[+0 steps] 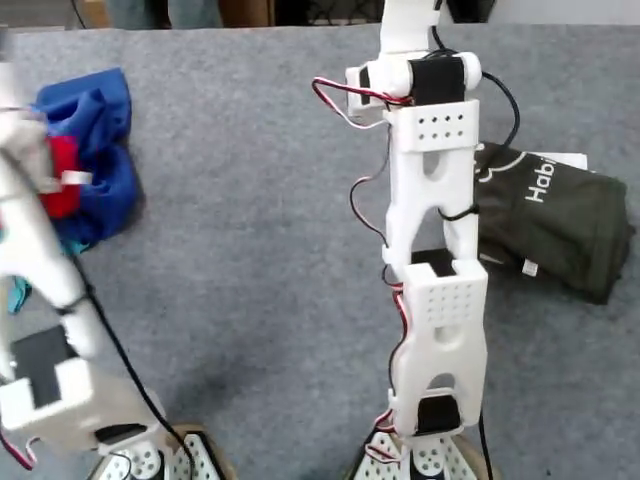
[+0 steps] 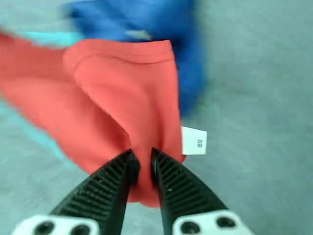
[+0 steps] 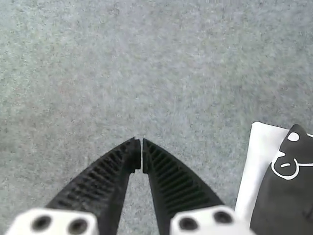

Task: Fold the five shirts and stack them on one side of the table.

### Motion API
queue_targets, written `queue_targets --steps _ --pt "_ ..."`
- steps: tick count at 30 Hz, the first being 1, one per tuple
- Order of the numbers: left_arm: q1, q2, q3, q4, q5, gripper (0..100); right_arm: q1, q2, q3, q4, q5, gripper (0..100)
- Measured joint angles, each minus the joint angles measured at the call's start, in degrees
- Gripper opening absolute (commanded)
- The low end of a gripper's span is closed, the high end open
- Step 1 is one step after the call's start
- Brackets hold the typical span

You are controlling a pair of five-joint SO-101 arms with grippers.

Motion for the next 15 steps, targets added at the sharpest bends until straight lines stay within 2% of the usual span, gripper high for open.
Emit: queue_targets --steps 5,9,12,14,15 --pt "20.92 -6.59 14.68 -0.70 0.00 3 3.25 -0.18 0.00 0.00 0.00 1.5" --pt "38.59 -9.41 29.54 -8.79 0.00 4 6.33 -0.18 0.00 0.00 0.00 1.5" --pt "49.58 -9.93 40.00 -16.70 0.97 18 8.26 -0.18 0.00 0.00 0.00 2.3" --pt "52.48 -9.93 43.34 -19.69 4.75 29 9.32 -0.18 0.44 0.00 1.32 7.7" --pt "52.57 -9.93 43.87 -20.40 7.47 31 9.85 -0.18 1.23 0.00 1.85 11.9"
